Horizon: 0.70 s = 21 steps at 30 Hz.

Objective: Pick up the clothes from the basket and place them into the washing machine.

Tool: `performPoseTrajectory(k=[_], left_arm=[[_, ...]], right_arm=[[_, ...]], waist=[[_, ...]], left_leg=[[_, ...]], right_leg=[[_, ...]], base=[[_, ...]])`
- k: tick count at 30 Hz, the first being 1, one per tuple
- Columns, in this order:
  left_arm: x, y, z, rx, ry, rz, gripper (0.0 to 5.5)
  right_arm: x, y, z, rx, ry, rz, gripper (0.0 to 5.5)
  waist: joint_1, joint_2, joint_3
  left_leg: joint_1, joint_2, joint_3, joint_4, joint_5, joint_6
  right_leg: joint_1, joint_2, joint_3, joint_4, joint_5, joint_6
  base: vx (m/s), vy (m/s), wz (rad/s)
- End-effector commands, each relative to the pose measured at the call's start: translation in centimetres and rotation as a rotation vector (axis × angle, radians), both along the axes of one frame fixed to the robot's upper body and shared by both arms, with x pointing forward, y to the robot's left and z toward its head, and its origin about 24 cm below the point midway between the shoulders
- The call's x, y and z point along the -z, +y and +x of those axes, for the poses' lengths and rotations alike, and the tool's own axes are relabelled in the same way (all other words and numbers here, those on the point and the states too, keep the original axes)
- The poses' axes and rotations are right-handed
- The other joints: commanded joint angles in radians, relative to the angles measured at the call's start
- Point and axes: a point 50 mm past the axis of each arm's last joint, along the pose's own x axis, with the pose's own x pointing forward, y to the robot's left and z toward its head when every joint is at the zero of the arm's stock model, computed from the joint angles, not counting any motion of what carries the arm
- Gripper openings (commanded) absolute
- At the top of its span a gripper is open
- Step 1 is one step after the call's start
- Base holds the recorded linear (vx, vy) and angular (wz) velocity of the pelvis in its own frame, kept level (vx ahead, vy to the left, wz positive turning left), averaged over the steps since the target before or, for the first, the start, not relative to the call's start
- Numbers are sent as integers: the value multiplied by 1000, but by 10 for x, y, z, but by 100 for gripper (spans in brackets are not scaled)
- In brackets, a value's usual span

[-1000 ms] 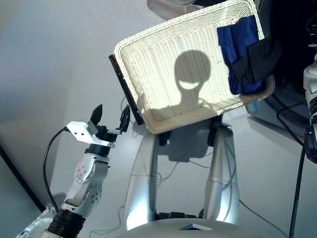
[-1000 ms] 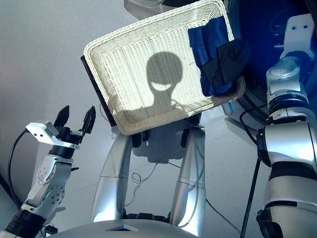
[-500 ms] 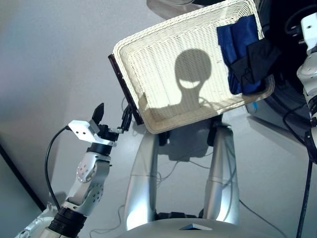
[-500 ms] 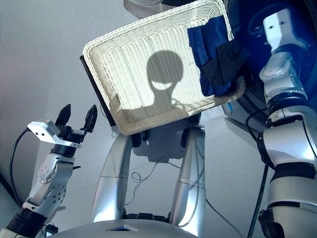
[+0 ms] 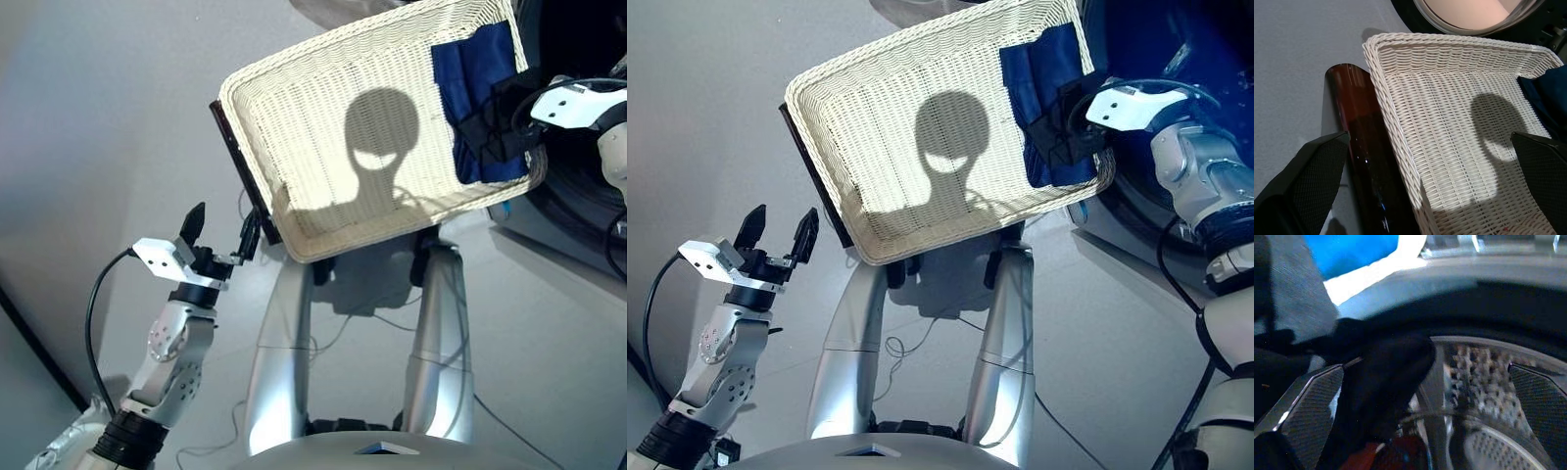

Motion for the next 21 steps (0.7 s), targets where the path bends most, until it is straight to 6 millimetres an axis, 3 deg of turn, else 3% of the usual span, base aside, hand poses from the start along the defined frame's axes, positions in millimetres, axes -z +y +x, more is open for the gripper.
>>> performPoseTrajectory(k=[1,9,21], left_arm=[[-11,12,-19,-14,-67,45,550],[-12,9,-18,16,-70,48,550],[-13,4,-12,-6,-82,-4,550]], right_arm=[[4,-13,-13,5,99,-119,550],[25,-5,-7,-7,229,-170,550],[33,16,28,89,148,-145,550]], waist=[[-14,-9,-37],[-4,-6,-46],[14,7,-30]], left_leg=[[-34,-20,23,-89,88,-12],[-36,-19,19,-89,88,-14],[-34,-19,28,-85,83,-6]], right_leg=[[15,-3,-98,16,-40,-79],[15,-4,-99,17,-44,-79],[16,0,-93,19,-41,-86]], base=[[0,0,0],[0,0,0],[0,0,0]])
